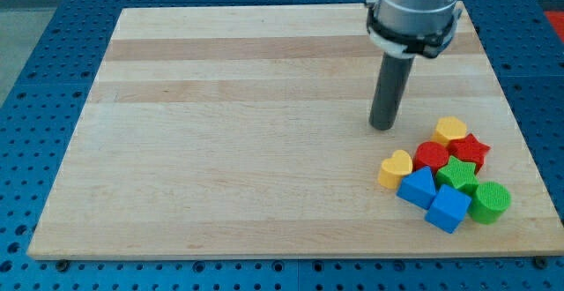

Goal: Push the red circle and hexagon into the group of blocks

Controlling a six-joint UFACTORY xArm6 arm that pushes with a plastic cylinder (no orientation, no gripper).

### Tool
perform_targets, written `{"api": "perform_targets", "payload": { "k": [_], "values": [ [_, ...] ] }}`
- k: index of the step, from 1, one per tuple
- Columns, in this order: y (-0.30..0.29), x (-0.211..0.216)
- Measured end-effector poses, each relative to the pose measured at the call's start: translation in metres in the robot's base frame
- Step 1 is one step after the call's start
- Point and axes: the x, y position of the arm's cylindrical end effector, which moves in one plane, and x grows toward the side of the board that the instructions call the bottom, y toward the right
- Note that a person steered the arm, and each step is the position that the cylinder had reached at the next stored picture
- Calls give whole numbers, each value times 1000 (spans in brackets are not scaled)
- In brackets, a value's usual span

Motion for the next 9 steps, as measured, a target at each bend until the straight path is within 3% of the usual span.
{"api": "perform_targets", "payload": {
  "k": [2, 7, 8, 9],
  "values": [
    [53, -6],
    [63, 25],
    [55, 22],
    [47, -18]
  ]
}}
